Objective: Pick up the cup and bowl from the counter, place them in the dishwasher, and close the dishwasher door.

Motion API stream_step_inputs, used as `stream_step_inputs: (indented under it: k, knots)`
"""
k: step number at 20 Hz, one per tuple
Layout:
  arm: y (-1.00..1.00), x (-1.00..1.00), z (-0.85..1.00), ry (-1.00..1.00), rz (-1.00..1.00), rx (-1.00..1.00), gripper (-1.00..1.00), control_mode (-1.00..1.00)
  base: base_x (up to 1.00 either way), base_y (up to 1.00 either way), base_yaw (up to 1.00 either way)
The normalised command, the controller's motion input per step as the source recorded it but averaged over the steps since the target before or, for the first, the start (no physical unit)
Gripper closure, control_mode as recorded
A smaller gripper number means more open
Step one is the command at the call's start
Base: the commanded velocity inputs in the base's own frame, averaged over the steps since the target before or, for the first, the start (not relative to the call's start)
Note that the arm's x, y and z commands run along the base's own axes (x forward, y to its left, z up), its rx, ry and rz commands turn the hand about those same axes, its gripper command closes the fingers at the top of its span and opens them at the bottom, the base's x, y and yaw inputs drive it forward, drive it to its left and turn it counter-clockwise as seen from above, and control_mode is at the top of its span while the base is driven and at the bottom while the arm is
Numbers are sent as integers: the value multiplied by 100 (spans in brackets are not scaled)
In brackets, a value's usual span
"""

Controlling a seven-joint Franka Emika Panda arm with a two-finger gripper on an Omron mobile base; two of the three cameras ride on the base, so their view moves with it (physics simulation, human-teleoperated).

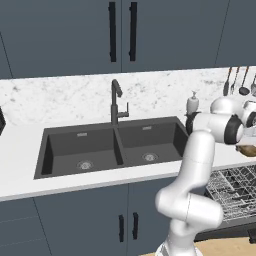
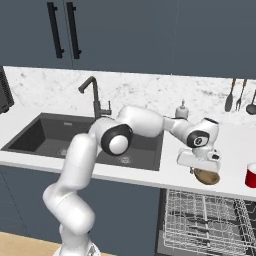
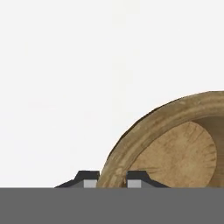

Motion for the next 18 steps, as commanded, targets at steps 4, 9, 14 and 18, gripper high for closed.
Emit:
stream_step_inputs:
  k: [4,9,14,18]
  knots:
    - [40,-99,0,-10,6,0,100,-100,0,0,0]
    - [25,-100,0,-21,7,0,100,-100,0,0,0]
    - [1,-100,0,-22,4,0,100,-100,0,0,0]
    - [-17,-73,0,-29,0,1,100,-100,0,0,0]
